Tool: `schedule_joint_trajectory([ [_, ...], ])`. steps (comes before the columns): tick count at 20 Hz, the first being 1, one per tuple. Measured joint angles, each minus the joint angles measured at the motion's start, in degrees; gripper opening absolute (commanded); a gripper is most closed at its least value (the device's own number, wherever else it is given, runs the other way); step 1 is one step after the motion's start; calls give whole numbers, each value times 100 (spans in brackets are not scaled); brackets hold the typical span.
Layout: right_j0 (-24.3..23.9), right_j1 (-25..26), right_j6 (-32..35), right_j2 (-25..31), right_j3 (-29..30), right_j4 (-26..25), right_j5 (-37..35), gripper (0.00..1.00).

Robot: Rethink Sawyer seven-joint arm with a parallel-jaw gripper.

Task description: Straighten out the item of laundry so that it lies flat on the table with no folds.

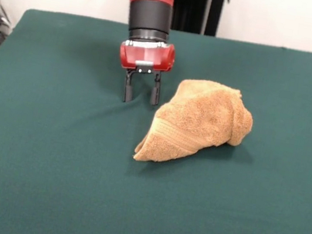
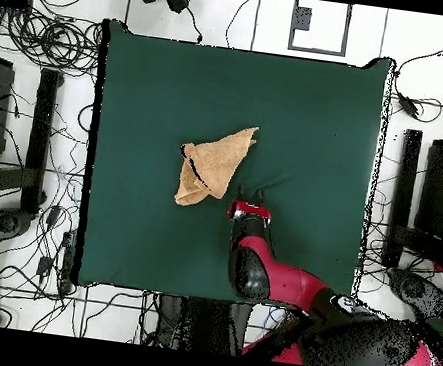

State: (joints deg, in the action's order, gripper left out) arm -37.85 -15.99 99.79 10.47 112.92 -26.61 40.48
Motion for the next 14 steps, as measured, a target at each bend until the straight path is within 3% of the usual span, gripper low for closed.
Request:
schedule_joint_trajectory([
  [2,48,-1,0,-31,17,95,37,100],
  [10,1025,-64,0,-642,140,1352,426,100],
  [14,1222,-60,0,-777,141,1533,495,100],
])
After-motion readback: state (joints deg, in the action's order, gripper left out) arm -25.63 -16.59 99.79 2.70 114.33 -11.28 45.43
